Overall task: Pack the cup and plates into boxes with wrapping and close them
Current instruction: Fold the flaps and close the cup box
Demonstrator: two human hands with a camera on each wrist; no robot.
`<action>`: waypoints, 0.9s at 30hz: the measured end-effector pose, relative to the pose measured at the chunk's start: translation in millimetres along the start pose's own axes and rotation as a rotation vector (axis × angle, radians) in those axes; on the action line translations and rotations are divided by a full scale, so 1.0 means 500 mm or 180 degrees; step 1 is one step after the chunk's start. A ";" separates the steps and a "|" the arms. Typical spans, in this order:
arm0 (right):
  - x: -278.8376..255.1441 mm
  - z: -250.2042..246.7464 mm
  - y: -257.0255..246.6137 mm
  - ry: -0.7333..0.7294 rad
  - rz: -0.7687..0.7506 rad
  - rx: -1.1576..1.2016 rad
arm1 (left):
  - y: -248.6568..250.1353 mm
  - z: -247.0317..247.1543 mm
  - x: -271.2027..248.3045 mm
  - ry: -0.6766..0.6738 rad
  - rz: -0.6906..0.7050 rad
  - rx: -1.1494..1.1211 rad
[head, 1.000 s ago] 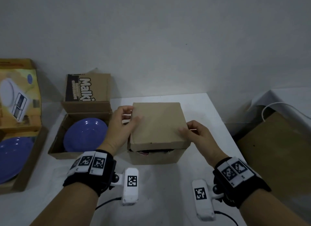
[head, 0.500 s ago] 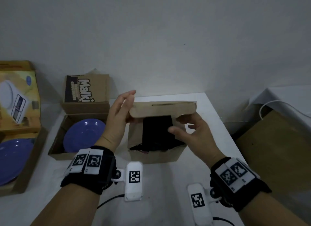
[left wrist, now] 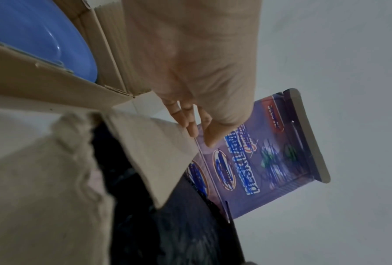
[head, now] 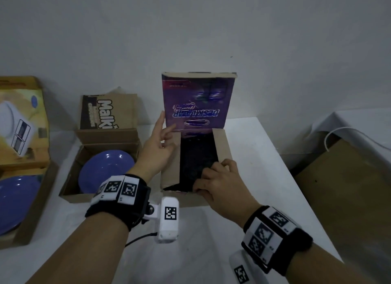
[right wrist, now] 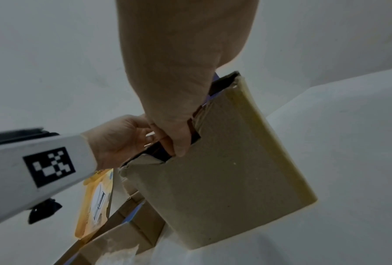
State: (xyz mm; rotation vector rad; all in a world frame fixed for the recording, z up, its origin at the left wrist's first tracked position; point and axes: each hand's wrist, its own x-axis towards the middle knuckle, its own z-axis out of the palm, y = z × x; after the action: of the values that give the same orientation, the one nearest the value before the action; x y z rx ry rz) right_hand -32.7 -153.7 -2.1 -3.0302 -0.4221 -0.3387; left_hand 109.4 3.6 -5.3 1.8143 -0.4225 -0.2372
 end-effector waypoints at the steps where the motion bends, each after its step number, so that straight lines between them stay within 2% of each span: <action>1: -0.001 0.003 0.000 -0.0094 -0.0050 -0.0070 | -0.004 0.000 0.000 -0.0015 -0.0020 0.0073; 11: 0.030 -0.019 -0.016 -0.1129 0.0051 0.0076 | -0.020 0.008 -0.008 -0.0167 0.0121 0.0512; 14: 0.037 -0.023 -0.017 -0.1145 -0.0063 -0.0022 | -0.030 0.008 -0.010 -0.0216 0.0185 0.0707; 19: 0.041 -0.025 -0.029 -0.1215 0.0092 -0.0378 | -0.034 0.010 -0.022 -0.0153 0.0435 0.0974; 25: 0.054 -0.066 -0.054 -0.1712 0.0172 -0.1094 | -0.042 0.017 -0.025 -0.0051 0.0488 0.1197; 27: 0.062 -0.073 -0.068 -0.1564 0.0220 -0.0903 | -0.043 0.017 -0.026 -0.0022 0.0476 0.1183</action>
State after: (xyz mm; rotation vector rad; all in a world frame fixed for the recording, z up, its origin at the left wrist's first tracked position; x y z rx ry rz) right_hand -20.7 -116.1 41.4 -3.3786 -0.3111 0.3961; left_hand 98.1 6.5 -29.1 2.1321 -0.6370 -0.0625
